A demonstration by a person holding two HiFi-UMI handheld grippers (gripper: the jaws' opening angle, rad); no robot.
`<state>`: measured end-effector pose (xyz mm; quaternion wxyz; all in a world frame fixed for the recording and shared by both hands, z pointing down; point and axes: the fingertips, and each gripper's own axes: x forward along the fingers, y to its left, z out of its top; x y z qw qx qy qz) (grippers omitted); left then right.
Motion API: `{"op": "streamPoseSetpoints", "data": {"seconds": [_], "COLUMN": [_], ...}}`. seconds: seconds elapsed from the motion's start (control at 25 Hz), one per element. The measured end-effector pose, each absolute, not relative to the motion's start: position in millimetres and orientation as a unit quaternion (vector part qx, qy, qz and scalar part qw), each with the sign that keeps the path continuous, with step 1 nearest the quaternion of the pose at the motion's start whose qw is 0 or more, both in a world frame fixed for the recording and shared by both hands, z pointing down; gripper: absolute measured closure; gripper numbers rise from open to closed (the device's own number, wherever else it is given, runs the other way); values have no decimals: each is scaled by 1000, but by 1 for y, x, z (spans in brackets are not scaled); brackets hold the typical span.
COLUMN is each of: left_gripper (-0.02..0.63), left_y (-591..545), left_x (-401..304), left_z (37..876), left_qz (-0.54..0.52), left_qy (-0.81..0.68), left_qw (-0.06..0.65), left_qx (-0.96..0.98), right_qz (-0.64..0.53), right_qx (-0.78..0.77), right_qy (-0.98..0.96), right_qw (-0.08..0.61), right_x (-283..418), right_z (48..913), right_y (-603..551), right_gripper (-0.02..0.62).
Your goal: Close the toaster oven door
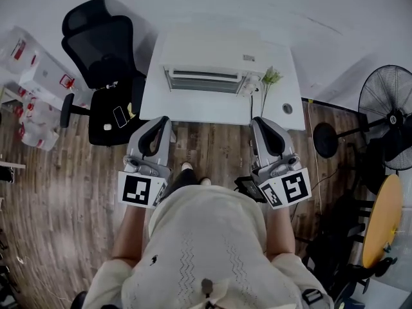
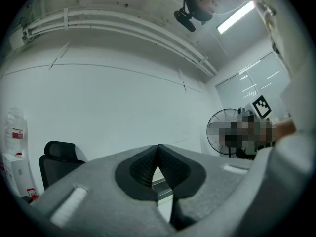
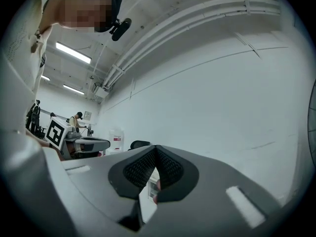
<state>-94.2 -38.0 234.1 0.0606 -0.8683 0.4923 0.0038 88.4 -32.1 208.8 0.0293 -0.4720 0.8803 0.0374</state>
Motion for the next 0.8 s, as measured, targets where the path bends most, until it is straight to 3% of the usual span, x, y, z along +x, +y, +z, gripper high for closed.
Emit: {"op": "streamPoseSetpoints", "data": {"seconds": [0.8], "left_gripper": [604], "left_y": [-50], "left_x": [-97], "left_z": [238], "left_qz": [6], "left_qy": [502], "left_qw": [54], "left_qx": [-863], "right_qz": [37], "right_qx": [-458], "right_qy": [888], "right_qw": [18], "right_x": [83], "right_z": [214], "right_y": [-48], "right_gripper": [587]}}
